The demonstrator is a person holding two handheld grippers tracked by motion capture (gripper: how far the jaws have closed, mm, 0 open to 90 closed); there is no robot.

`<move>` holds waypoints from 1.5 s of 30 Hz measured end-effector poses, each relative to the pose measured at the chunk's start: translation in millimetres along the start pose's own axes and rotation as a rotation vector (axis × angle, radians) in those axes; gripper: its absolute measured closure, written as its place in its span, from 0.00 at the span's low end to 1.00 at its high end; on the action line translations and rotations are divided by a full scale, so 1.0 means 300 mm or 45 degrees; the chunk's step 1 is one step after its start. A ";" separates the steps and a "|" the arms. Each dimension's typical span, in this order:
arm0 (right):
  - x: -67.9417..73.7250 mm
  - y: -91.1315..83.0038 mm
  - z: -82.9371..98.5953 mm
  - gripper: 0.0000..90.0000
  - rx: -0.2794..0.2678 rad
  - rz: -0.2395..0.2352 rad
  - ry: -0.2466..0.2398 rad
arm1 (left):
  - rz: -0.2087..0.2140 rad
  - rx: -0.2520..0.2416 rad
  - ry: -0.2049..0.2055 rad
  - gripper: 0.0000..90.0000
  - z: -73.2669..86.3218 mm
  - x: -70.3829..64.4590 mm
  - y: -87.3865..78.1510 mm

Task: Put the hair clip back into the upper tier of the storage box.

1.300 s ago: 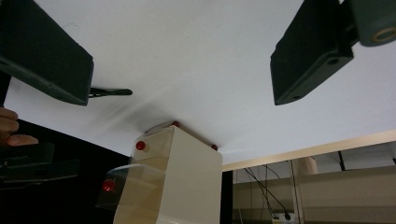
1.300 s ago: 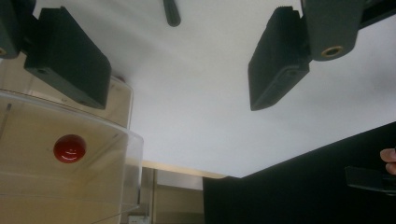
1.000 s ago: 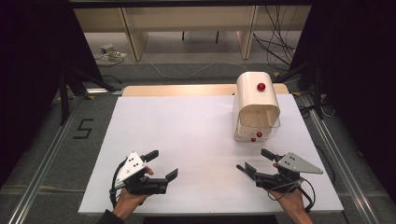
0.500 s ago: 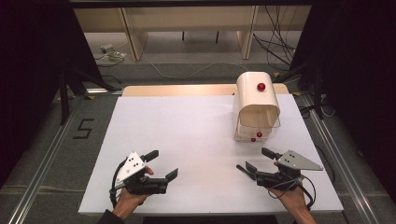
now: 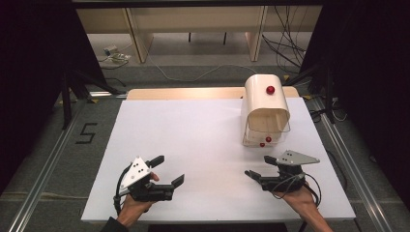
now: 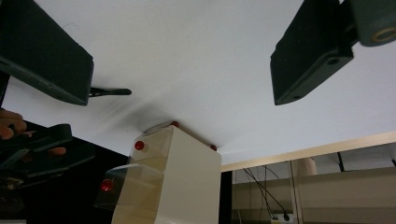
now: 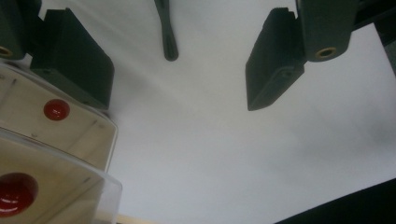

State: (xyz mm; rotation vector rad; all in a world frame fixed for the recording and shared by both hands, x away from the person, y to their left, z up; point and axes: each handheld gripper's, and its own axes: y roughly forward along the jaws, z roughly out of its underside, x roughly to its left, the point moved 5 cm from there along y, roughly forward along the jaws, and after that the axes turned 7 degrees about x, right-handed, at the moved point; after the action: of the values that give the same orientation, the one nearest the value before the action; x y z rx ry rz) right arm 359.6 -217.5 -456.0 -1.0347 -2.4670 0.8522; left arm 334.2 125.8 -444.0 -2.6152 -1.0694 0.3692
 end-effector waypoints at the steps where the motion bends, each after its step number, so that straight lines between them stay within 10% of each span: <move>1: -0.004 0.006 0.001 0.28 0.021 0.002 -0.001 | 0.000 0.001 0.000 0.06 0.001 0.000 0.000; 19: -0.044 0.114 0.053 0.33 0.459 0.004 0.001 | -0.001 0.001 0.000 0.06 0.001 0.001 0.002; 45: -0.059 0.176 0.070 0.73 0.741 -0.013 -0.104 | 0.000 0.005 0.004 0.06 0.001 0.000 0.003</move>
State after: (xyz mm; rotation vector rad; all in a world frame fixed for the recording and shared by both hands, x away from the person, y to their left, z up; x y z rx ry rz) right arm 389.0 -209.4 -507.1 -0.7805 -2.0692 1.5101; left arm 334.6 125.4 -444.7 -2.6115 -1.0669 0.3660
